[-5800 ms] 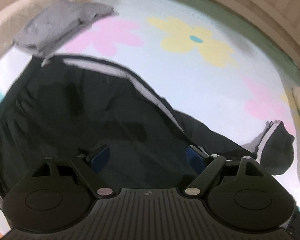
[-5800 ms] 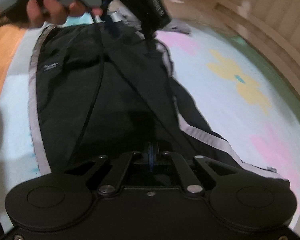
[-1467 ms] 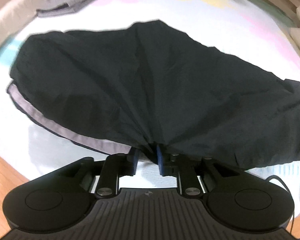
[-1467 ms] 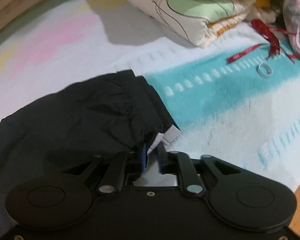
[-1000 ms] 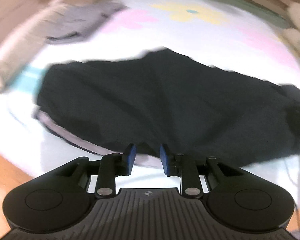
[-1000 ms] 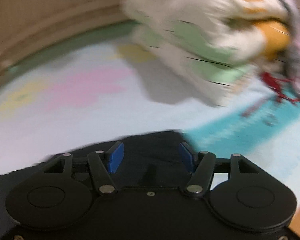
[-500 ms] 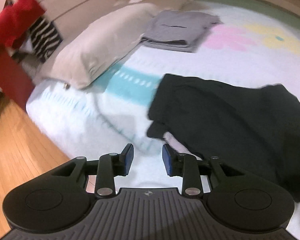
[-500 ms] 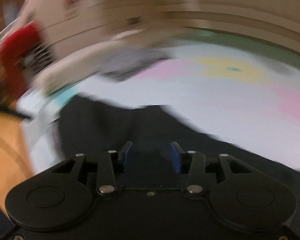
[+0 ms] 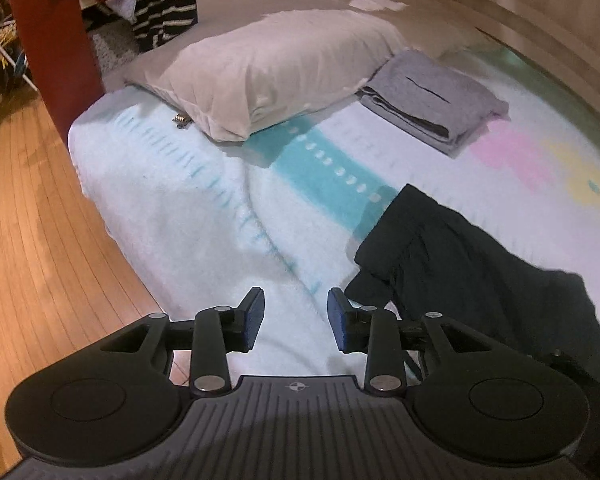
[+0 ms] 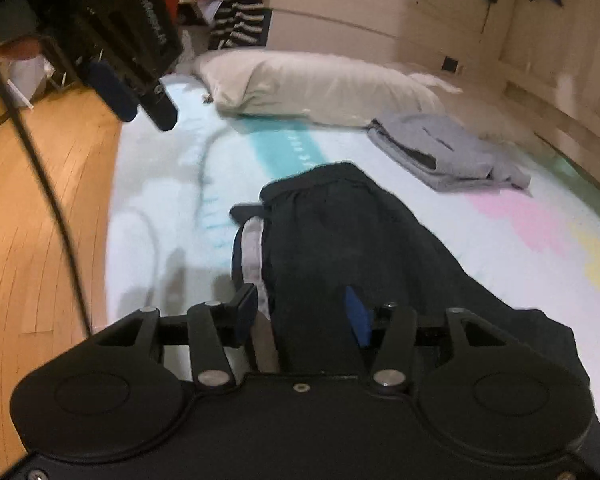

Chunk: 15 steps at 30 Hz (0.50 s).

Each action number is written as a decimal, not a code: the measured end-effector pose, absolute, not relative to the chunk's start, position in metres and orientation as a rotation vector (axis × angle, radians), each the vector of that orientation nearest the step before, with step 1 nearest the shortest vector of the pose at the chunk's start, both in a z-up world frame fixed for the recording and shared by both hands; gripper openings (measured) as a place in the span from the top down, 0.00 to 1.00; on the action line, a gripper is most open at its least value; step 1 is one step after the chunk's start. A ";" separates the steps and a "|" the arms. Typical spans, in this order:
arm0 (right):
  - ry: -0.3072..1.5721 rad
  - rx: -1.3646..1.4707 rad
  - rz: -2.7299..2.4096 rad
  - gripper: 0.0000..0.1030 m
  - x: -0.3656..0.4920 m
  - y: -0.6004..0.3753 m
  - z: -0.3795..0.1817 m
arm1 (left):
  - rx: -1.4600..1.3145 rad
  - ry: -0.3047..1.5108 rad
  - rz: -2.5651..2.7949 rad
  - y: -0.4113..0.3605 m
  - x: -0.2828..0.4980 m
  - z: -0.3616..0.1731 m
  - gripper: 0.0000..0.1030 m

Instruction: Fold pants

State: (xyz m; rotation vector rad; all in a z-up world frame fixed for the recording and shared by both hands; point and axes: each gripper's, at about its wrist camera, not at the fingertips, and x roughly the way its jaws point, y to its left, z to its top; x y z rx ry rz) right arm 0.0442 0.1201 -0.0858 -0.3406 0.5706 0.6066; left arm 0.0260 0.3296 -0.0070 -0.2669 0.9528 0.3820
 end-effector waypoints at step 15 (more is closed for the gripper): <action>0.598 -0.388 0.691 0.91 0.042 0.144 -0.085 | -0.225 0.959 0.352 0.318 0.032 -0.010 0.66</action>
